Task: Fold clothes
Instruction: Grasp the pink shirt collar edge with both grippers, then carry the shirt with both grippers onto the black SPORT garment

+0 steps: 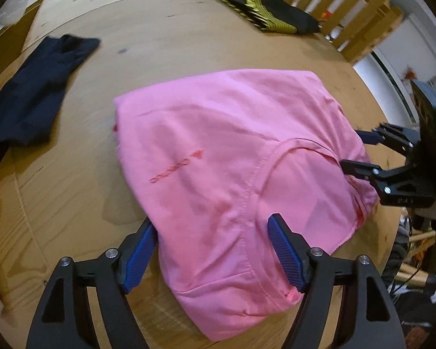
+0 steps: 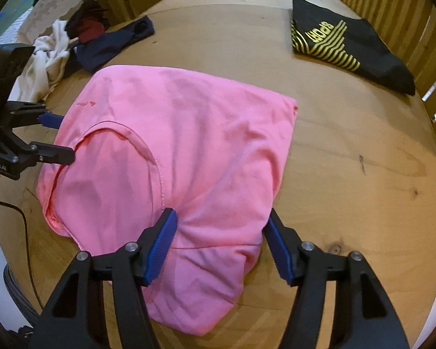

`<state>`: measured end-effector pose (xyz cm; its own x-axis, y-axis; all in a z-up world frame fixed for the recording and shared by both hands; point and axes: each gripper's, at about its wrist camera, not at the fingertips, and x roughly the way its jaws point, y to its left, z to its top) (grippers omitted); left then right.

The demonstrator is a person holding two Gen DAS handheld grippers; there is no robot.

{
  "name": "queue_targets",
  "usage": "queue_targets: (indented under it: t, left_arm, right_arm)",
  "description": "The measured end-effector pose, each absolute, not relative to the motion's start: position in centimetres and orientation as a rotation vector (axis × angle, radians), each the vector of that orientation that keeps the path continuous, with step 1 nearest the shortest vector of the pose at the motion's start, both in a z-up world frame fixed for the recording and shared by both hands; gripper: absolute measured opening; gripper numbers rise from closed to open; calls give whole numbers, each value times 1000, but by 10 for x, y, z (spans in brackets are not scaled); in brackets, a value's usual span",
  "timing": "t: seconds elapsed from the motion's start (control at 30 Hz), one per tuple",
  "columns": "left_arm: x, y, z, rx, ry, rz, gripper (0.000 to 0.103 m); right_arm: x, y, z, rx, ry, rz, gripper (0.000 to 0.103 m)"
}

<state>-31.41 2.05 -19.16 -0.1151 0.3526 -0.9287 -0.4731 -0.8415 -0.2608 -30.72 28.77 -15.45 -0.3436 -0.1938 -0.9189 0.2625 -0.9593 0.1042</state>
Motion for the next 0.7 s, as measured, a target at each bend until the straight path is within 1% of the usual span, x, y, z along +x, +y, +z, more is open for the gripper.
queue_targets:
  t: [0.03, 0.1, 0.13, 0.17, 0.23, 0.27, 0.43, 0.53, 0.7]
  left_arm:
    - [-313, 24, -192, -1613, 150, 1986, 67]
    - [-312, 31, -192, -1595, 175, 1955, 55]
    - [-312, 34, -193, -1590, 178, 1946, 53]
    - [-312, 37, -193, -1585, 181, 1940, 47]
    - [-313, 40, -193, -1584, 159, 1922, 38]
    - [-313, 42, -194, -1580, 149, 1908, 29]
    - [-312, 64, -198, -1555, 109, 1848, 26]
    - [-313, 79, -200, -1534, 86, 1823, 25]
    - [-316, 94, -201, -1500, 80, 1839, 24]
  right_arm:
    - [-307, 287, -154, 1598, 81, -2364, 47]
    - [-308, 284, -153, 1587, 49, -2340, 22]
    - [-310, 280, -153, 1582, 48, -2325, 19]
    - [-311, 274, -154, 1580, 68, -2311, 15]
    - [-314, 265, -153, 1572, 123, -2300, 14]
    - [-316, 263, -152, 1574, 114, -2287, 14]
    - [-317, 258, -155, 1556, 1, -2218, 13]
    - [-317, 251, -158, 1534, -112, -2152, 13]
    - [-316, 240, -160, 1510, -103, -2142, 11]
